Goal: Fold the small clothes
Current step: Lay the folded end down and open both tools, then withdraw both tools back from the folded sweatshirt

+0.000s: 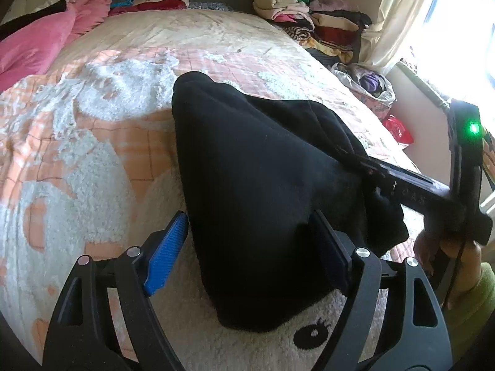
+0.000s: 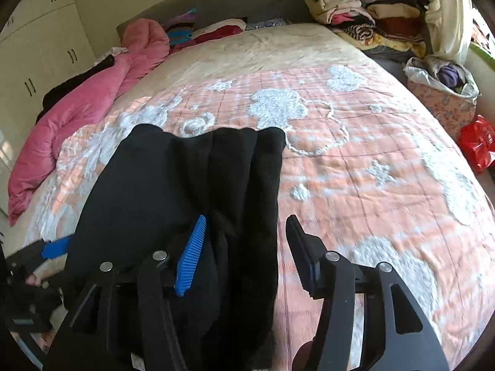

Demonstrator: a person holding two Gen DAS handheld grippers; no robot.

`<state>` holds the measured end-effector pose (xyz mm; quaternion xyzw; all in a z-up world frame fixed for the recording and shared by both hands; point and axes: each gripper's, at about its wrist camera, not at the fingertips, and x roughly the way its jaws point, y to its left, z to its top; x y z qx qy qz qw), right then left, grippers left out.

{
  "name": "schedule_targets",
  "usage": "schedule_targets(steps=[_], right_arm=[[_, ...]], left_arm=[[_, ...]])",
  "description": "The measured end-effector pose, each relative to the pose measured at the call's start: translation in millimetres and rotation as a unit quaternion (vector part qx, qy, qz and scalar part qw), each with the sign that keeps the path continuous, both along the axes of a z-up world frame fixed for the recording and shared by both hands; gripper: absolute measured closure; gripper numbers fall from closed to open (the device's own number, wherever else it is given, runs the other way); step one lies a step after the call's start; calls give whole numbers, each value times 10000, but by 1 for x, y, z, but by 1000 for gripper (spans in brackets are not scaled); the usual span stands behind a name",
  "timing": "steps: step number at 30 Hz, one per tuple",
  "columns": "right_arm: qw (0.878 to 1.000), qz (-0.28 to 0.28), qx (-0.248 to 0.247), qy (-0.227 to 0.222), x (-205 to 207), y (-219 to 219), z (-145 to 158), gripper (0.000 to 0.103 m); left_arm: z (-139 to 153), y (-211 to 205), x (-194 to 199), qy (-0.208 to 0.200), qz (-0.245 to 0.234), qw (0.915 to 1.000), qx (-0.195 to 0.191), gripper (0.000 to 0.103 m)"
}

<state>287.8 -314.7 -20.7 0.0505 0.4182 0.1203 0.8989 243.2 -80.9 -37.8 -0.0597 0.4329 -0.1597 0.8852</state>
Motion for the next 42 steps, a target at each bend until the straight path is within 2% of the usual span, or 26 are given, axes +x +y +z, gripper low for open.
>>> schedule_targets(steps=[1, 9, 11, 13, 15, 19, 25, 35, 42], right_arm=[[10000, -45, -76, -17, -5, -1, 1, 42], [9983, -434, -311, -212, -47, -15, 13, 37], [9976, -502, -279, -378, -64, -19, 21, 28], [9958, -585, -335, -613, -83, -20, 31, 11], [9931, -645, -440, -875, -102, -18, 40, 7], [9875, -666, -452, -1356, -141, -13, 58, 4], [9836, -484, -350, -1701, -179, 0, 75, 4], [9801, -523, -309, -1890, -221, 8, 83, 4], [9748, -569, -636, -2060, -244, 16, 76, 4]], left_arm=[[1, 0, -3, -23, -1, 10000, 26, 31], [9, 5, -28, -235, -25, 9994, 251, 28], [12, 5, -38, -318, -44, 9988, 359, 25], [15, 4, -48, -450, -34, 9977, 498, 21], [18, 6, -55, -537, -29, 9971, 543, 17], [27, 14, -72, -717, 32, 9960, 525, 9], [41, 22, -93, -963, 51, 9936, 581, 9], [47, 38, -124, -1157, 240, 9916, 524, 9], [44, 41, -149, -1230, 269, 9911, 442, 9]])
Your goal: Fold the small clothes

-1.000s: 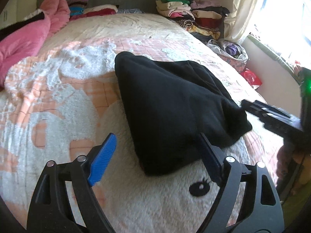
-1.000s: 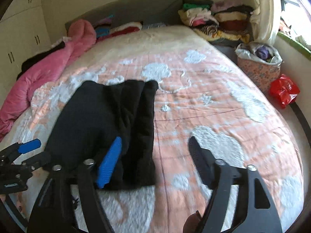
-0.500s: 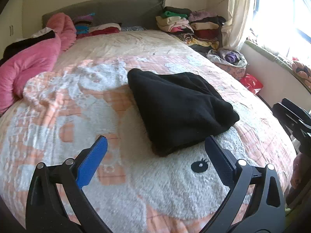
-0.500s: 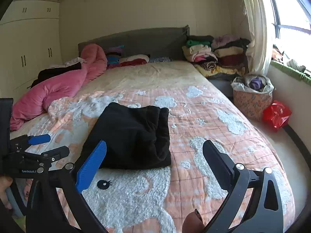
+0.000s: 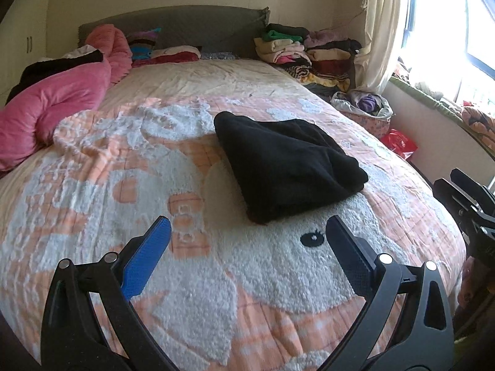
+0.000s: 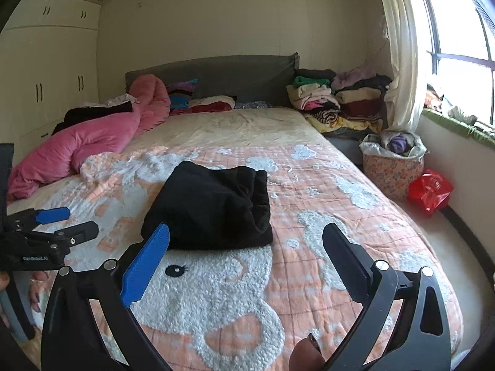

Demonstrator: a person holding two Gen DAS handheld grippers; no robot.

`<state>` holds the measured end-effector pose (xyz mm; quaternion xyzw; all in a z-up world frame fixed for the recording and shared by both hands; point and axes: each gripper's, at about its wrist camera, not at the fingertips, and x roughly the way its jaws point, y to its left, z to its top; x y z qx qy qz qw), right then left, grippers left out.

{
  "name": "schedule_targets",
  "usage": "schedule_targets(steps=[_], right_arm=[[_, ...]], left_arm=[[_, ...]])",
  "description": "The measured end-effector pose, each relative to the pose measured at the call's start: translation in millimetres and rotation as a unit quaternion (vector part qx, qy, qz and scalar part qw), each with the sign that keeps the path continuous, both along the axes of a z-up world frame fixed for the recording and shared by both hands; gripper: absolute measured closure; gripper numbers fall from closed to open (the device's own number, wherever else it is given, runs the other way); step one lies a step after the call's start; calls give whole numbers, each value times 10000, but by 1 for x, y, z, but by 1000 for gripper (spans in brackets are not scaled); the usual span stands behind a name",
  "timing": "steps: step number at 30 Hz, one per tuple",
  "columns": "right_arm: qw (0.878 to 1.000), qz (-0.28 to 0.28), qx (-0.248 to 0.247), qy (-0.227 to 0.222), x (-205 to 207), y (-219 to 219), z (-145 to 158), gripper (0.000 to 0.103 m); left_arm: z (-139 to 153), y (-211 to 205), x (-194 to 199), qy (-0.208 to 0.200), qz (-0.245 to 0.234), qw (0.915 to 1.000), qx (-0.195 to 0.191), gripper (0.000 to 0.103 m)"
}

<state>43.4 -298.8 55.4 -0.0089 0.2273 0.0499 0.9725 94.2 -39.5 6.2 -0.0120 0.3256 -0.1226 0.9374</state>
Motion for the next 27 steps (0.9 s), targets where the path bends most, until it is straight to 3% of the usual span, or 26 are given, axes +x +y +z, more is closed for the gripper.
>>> schedule_targets(steps=[11, 27], right_arm=[[9995, 26, 103, 288, -19, 8, -18, 4], [9987, -232, -62, 455, -10, 18, -51, 4]], left_arm=[[-19, 3, -21, 173, 42, 9997, -148, 9], [-39, 9, -10, 280, 190, 9994, 5, 9]])
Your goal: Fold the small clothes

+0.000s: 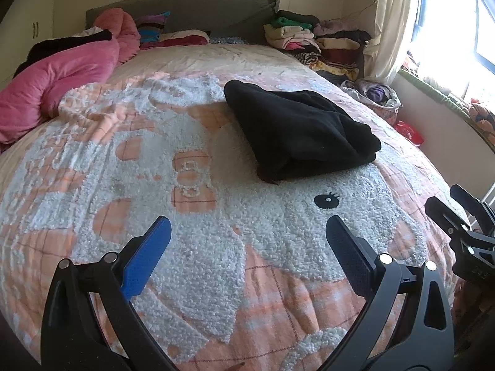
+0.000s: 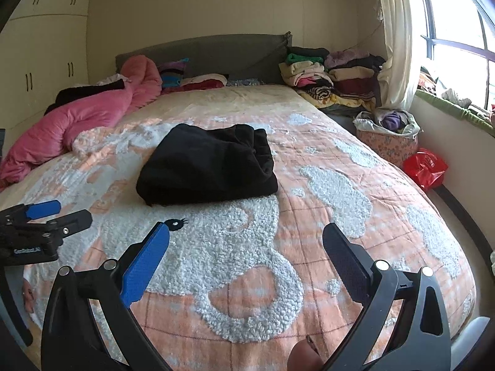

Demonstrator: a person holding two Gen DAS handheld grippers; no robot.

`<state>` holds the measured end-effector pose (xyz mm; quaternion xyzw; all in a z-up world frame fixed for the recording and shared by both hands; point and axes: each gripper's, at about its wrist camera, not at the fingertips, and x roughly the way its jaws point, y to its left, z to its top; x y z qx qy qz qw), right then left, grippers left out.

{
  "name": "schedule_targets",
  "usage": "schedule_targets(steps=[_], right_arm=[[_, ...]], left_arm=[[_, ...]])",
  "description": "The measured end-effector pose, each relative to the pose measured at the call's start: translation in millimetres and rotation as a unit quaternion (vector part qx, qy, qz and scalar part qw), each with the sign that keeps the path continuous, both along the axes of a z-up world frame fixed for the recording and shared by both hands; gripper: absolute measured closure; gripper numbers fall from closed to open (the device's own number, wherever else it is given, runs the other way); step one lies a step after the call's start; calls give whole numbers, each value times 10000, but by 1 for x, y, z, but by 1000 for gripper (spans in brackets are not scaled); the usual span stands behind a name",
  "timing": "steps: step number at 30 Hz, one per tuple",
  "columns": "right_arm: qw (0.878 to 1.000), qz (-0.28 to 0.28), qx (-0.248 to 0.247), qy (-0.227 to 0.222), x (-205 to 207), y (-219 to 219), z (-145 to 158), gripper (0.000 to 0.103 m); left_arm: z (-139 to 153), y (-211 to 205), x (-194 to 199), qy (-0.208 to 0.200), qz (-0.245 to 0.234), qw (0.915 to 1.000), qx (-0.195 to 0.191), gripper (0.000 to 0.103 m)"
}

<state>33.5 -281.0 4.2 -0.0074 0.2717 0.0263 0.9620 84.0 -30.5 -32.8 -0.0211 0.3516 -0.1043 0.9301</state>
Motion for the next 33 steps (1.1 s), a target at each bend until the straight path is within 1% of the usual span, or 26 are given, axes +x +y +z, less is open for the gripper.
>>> schedule_targets(steps=[4, 8, 11, 15, 19, 33], right_arm=[[9998, -30, -77, -170, 3, 3, 0, 4], [10000, 15, -40, -59, 8, 6, -5, 4], [10000, 69, -34, 62, 10, 8, -9, 4], [9999, 94, -66, 91, 11, 12, -11, 4], [9991, -90, 33, 403, 18, 8, -17, 4], [9992, -74, 48, 395, 16, 7, -18, 4]], left_arm=[[2, 6, 0, -185, 98, 9998, -37, 9], [1, 10, 4, -202, 232, 9995, 17, 9], [-2, 13, 8, -130, 285, 9995, 65, 9], [-7, 16, 14, 34, 315, 9995, 53, 9], [-11, 16, 17, 182, 316, 9993, 19, 9], [-11, 17, 16, 165, 321, 9993, 53, 9]])
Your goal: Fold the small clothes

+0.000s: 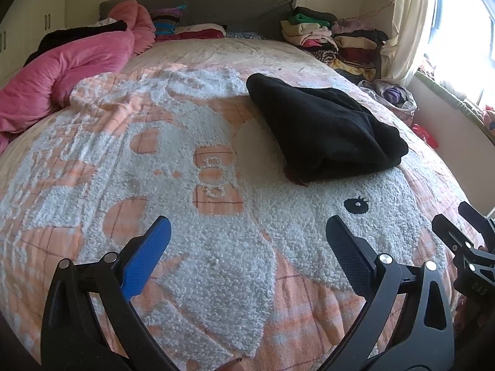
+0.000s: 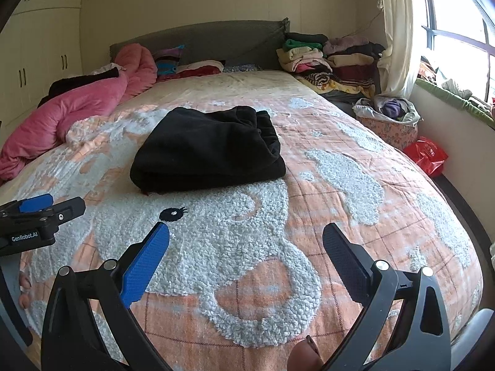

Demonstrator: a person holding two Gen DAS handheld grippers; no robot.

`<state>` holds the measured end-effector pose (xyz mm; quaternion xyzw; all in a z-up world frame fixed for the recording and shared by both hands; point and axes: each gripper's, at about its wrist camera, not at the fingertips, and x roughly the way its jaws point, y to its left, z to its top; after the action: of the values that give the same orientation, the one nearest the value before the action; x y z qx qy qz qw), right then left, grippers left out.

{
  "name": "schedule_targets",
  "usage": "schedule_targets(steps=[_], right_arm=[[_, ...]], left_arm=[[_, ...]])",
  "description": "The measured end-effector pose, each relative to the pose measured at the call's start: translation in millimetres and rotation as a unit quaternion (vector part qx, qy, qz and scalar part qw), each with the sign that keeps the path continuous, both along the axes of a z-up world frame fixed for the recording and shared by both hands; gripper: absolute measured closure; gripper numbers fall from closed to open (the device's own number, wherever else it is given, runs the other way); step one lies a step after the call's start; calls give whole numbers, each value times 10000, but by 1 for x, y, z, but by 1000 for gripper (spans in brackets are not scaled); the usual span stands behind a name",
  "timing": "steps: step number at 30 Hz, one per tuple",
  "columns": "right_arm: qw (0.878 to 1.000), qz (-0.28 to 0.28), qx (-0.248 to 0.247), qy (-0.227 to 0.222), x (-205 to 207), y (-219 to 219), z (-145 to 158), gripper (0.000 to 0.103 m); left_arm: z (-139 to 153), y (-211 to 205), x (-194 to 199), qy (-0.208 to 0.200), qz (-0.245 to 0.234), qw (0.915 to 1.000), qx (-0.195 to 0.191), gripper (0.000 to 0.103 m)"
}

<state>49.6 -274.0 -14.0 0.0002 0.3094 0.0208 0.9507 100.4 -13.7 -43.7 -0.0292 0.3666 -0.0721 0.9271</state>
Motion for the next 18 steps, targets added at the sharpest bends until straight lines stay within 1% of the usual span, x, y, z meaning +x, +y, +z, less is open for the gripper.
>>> schedule_targets(steps=[18], right_arm=[[10000, -40, -14, -21, -3, -1, 4, 4]], left_arm=[[4, 0, -1, -49, 13, 10000, 46, 9]])
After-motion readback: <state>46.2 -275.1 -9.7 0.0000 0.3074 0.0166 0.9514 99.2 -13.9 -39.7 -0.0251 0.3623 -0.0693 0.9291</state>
